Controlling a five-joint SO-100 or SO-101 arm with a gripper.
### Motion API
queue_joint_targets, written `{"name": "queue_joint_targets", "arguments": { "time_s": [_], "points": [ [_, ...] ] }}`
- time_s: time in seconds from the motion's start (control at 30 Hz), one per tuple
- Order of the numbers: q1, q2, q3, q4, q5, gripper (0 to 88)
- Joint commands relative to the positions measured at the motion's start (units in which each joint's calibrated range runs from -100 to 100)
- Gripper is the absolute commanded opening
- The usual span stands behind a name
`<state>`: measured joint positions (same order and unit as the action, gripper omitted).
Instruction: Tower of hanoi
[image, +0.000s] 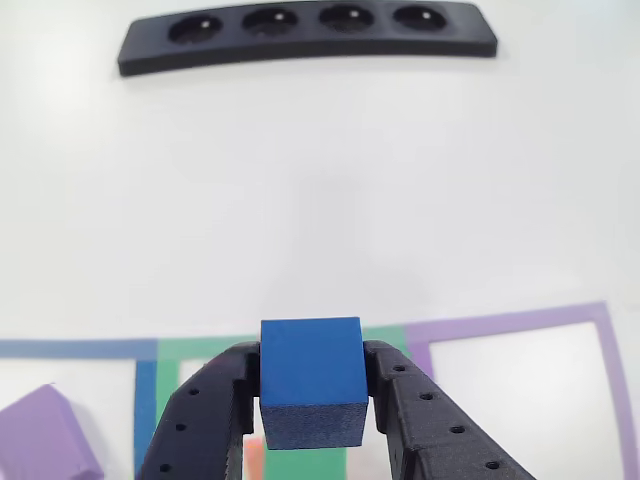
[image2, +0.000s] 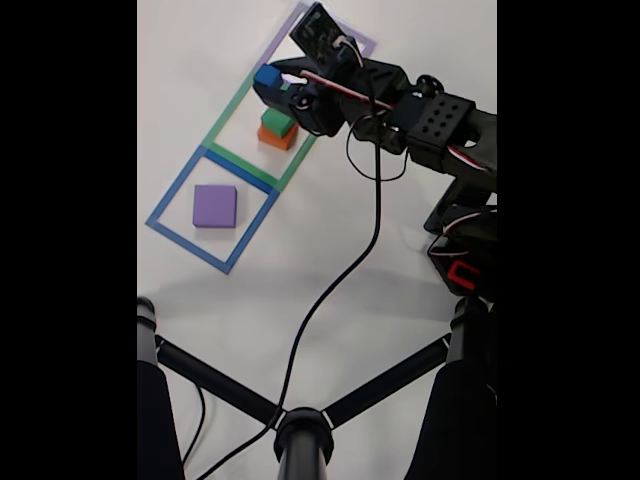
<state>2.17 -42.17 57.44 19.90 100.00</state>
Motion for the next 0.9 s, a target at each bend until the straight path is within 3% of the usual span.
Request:
{"name": "queue_joint_targets", "arguments": {
  "time_s": [0.0, 0.17, 0.33, 0.67, 0.87],
  "points": [
    [-0.84, -5.51, -18.32, 27.16, 0.00, 1.2],
    [-2.82, -6.31, -34.68, 46.43, -3.68, 1.2],
    [-6.71, -6.39, -45.04, 57.35, -9.01, 1.1],
    [-15.55, -7.83, -51.13, 61.64, -11.03, 1.1],
    [-18.83, -8.15, -44.77, 57.92, -6.62, 1.4]
  ]
}}
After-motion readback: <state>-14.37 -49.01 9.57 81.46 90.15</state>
